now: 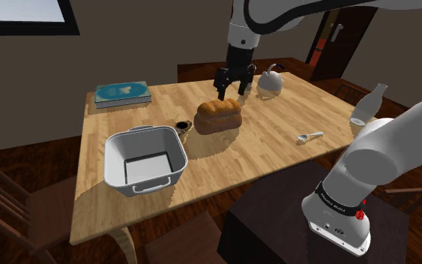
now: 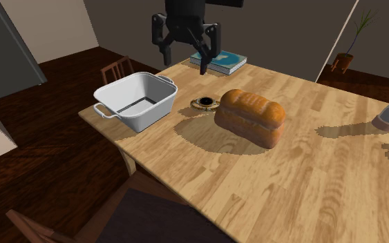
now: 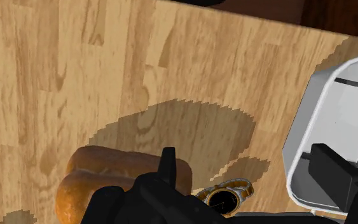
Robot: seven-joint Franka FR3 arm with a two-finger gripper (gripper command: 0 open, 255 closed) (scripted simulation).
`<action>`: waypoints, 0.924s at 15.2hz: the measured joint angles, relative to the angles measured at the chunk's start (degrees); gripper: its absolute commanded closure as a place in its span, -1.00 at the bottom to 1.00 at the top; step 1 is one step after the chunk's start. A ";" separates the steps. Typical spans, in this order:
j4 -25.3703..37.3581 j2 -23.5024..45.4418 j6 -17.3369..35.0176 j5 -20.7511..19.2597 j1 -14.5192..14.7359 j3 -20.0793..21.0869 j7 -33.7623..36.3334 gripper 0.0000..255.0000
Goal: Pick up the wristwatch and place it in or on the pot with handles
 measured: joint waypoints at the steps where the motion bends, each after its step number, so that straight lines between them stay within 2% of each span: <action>1: -0.02 1.59 1.63 -0.10 -0.27 0.83 1.95 -1.00; 8: 5.99 17.20 11.00 -4.29 -2.70 4.90 15.57 -1.00; 14: 13.93 31.21 16.19 -10.56 -2.67 5.64 28.34 -1.00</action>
